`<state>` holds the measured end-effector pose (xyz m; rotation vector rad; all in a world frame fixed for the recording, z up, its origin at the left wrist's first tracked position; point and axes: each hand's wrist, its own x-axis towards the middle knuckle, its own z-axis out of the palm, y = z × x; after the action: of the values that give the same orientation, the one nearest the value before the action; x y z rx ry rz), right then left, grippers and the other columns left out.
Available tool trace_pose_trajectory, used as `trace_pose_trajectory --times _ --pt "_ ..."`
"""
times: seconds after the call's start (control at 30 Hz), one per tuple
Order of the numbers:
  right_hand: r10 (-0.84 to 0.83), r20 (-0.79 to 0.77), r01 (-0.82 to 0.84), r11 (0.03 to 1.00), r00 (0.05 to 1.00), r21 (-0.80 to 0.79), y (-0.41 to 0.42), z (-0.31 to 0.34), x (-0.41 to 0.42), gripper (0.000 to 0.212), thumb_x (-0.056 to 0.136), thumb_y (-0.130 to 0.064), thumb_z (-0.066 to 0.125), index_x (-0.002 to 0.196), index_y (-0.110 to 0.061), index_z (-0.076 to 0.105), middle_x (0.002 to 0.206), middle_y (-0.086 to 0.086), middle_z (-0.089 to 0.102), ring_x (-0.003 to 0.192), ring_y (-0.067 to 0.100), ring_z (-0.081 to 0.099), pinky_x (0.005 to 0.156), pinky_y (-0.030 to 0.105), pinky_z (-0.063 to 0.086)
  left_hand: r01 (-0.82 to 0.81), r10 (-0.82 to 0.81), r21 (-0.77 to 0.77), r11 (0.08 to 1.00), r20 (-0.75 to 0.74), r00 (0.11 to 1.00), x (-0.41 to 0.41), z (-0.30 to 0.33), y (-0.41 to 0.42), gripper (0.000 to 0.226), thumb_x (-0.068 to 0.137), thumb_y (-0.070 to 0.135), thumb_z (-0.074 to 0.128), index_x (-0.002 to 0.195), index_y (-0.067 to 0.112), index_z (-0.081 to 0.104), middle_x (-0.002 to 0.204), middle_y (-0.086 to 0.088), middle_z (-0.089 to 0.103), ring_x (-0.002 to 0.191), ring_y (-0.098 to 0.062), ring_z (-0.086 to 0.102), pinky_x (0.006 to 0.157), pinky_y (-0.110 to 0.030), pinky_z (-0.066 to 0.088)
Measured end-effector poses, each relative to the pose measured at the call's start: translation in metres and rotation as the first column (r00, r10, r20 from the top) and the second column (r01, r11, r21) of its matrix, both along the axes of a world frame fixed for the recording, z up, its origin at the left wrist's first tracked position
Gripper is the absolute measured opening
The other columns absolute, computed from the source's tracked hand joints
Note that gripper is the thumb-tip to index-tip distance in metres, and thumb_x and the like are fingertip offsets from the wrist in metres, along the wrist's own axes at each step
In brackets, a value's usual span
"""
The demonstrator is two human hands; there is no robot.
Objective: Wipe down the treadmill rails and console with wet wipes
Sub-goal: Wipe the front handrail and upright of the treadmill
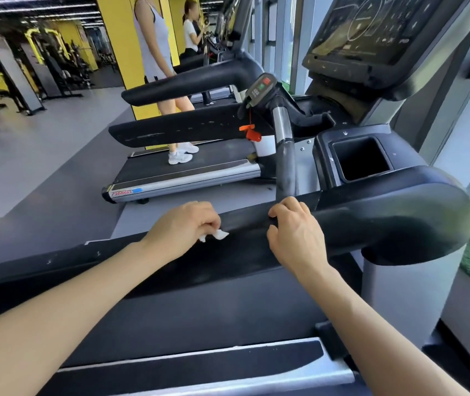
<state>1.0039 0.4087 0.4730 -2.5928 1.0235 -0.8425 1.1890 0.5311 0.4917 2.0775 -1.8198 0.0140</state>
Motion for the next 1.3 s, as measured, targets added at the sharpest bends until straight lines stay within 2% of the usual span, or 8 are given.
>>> trace_pose_trajectory --times 0.27,0.4,0.57,0.73,0.83,0.93,1.17,1.3 --pt "0.018 -0.037 -0.018 1.000 0.999 0.013 0.002 0.001 -0.003 0.025 0.085 -0.005 0.052 0.106 -0.010 0.063 0.109 0.002 0.053 0.099 0.024 0.048 0.079 0.034 0.043 0.013 -0.013 -0.034 0.999 0.009 1.000 -0.051 0.013 -0.075 0.012 0.089 0.012 0.057 0.078 0.017 0.060 0.084 0.008 0.053 0.079 -0.013 0.047 0.065 -0.029 0.034" --pt "0.010 0.011 -0.010 1.000 1.000 0.002 0.007 -0.002 0.002 0.023 0.080 -0.001 0.054 0.100 -0.005 0.066 0.103 0.007 0.056 0.092 0.029 0.051 0.077 0.039 0.044 0.070 -0.067 -0.044 0.997 0.059 0.996 -0.027 0.005 -0.039 0.009 0.088 0.010 0.059 0.081 0.013 0.062 0.084 0.007 0.055 0.084 -0.016 0.047 0.068 -0.034 0.040" --pt "0.059 -0.003 -0.059 0.998 0.998 -0.024 0.025 -0.003 0.020 0.022 0.084 -0.002 0.051 0.100 -0.007 0.065 0.103 0.005 0.056 0.091 0.026 0.049 0.077 0.034 0.041 -0.003 0.003 -0.014 1.000 0.018 1.000 0.020 -0.001 0.027 0.010 0.088 0.010 0.063 0.078 0.014 0.064 0.082 0.010 0.058 0.084 -0.014 0.051 0.071 -0.039 0.045" --pt "0.052 0.007 -0.052 0.999 0.999 -0.014 0.028 -0.003 0.021 0.024 0.084 -0.002 0.051 0.102 -0.007 0.066 0.104 0.004 0.057 0.092 0.027 0.050 0.076 0.034 0.040 -0.027 0.026 -0.041 0.999 -0.016 1.000 0.011 0.008 0.012 0.011 0.087 0.007 0.062 0.077 0.011 0.064 0.082 0.006 0.058 0.072 -0.004 0.048 0.066 -0.019 0.035" --pt "0.055 0.000 -0.055 0.998 0.998 -0.008 0.028 -0.003 0.019 0.025 0.083 -0.002 0.053 0.103 -0.008 0.067 0.104 0.005 0.057 0.094 0.028 0.051 0.078 0.035 0.041 0.022 -0.024 -0.057 0.998 -0.025 0.999 -0.018 0.007 -0.033 0.011 0.086 0.005 0.059 0.077 0.009 0.064 0.081 0.004 0.056 0.068 -0.002 0.046 0.064 -0.028 0.037" --pt "0.052 -0.013 -0.052 0.999 0.999 -0.013 0.027 -0.003 0.017 0.025 0.082 -0.001 0.054 0.103 -0.007 0.067 0.103 0.006 0.058 0.092 0.029 0.053 0.078 0.036 0.042 0.077 -0.077 -0.043 0.996 -0.003 0.997 -0.025 0.008 -0.046 0.010 0.087 0.008 0.057 0.079 0.012 0.063 0.083 0.005 0.054 0.082 -0.015 0.048 0.070 -0.038 0.043" --pt "0.085 -0.002 -0.085 0.996 0.996 -0.040 0.045 -0.005 0.039 0.022 0.081 0.001 0.053 0.097 -0.006 0.066 0.101 0.005 0.058 0.089 0.027 0.051 0.073 0.034 0.040 0.014 -0.014 0.050 0.999 -0.010 1.000 0.038 0.000 0.051 0.014 0.091 0.016 0.059 0.077 0.018 0.062 0.079 0.011 0.053 0.082 -0.010 0.047 0.073 -0.042 0.045" --pt "0.094 0.021 -0.093 0.995 0.995 -0.040 0.048 -0.009 0.040 0.023 0.079 0.003 0.053 0.097 -0.006 0.066 0.101 0.004 0.057 0.089 0.027 0.051 0.073 0.034 0.040 -0.029 0.030 0.065 0.997 -0.011 0.999 0.045 0.006 0.057 0.013 0.089 0.012 0.062 0.078 0.016 0.064 0.081 0.009 0.056 0.080 -0.011 0.051 0.073 -0.039 0.045"
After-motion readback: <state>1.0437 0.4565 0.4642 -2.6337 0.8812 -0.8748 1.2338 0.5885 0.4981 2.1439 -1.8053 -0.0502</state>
